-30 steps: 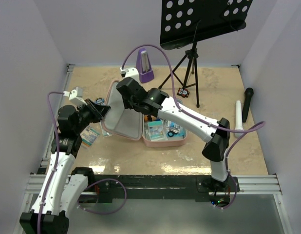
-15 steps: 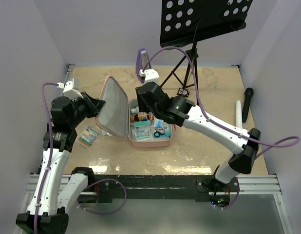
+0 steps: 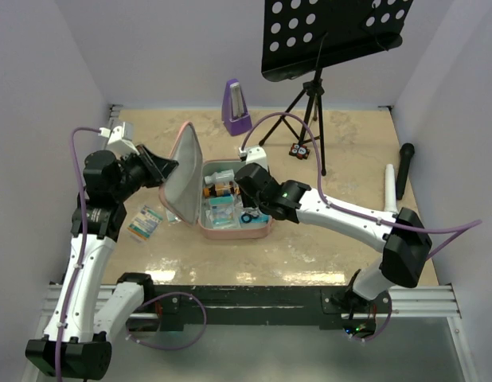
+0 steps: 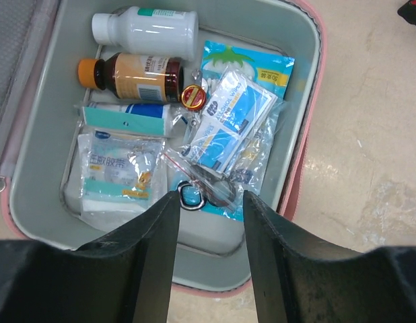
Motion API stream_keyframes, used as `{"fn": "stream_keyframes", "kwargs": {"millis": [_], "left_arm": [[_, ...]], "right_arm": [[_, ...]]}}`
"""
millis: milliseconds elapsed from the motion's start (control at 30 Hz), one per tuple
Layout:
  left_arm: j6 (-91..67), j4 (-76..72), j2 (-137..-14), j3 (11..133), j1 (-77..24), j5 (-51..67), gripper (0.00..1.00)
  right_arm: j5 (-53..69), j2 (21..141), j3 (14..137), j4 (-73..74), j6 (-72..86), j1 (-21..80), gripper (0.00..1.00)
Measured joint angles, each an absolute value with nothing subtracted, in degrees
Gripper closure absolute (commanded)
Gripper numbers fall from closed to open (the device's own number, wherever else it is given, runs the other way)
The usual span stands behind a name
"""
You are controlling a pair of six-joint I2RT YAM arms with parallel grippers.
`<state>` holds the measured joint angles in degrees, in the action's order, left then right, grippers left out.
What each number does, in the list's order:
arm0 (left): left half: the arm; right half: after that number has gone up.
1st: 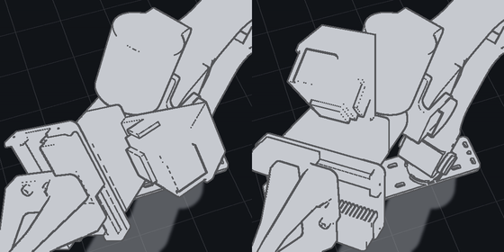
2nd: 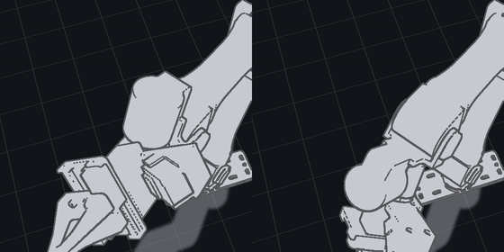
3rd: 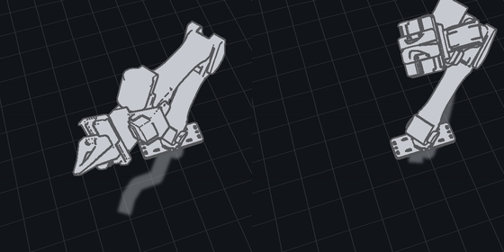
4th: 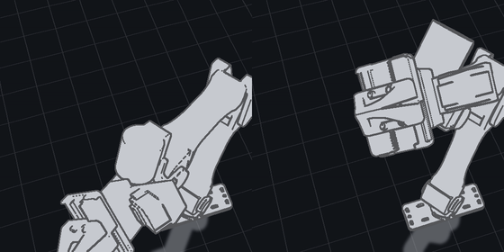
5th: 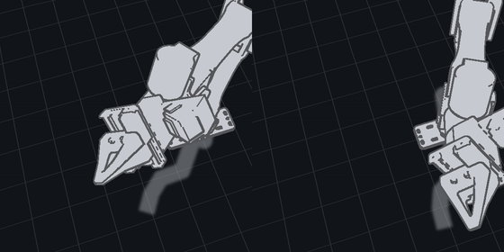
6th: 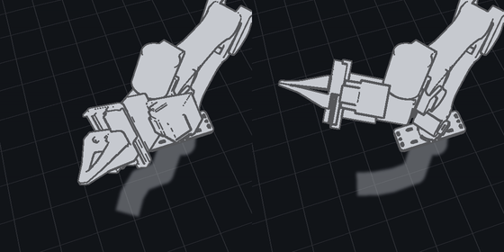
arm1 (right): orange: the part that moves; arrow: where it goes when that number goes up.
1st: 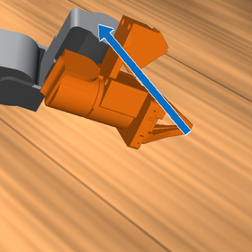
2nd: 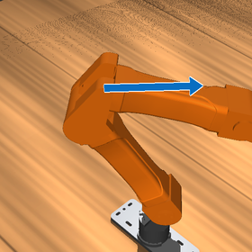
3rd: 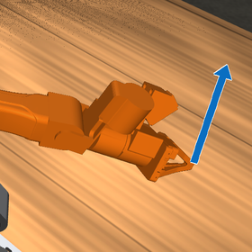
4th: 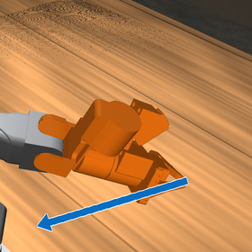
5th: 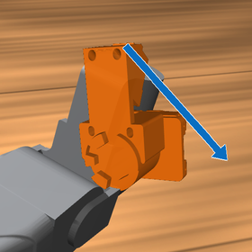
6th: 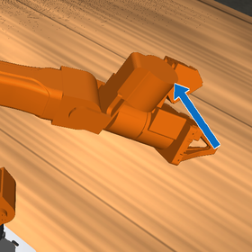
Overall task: Organize the medicine kit
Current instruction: Pick up the medicine pouch from the medicine box.
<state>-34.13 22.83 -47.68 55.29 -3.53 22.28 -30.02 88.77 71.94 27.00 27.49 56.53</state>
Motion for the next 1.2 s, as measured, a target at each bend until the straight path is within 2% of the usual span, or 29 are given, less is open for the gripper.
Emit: {"fn": "stream_keyframes", "kwargs": {"millis": [167,433,733,933,1200], "left_arm": [[-36.6,19.1,-47.6,53.1,-4.1,24.5,1.0],[-39.1,15.4,-47.0,50.7,-4.5,25.7,1.0],[-39.6,15.6,-46.1,50.3,-4.6,25.1,1.0],[-39.4,16.3,-45.2,50.1,-4.6,24.0,1.0],[-39.4,16.4,-44.7,49.8,-4.6,23.7,1.0]], "right_arm": [[-29.3,88.8,69.7,23.6,27.5,55.0,0.46],[-25.8,90.3,66.6,18.3,27.0,49.8,0.44],[-23.9,100.0,66.6,16.5,27.0,49.5,0.44],[-24.0,102.0,66.8,16.7,27.1,48.5,0.45],[-24.0,103.2,67.3,16.3,27.3,47.1,0.53]]}}
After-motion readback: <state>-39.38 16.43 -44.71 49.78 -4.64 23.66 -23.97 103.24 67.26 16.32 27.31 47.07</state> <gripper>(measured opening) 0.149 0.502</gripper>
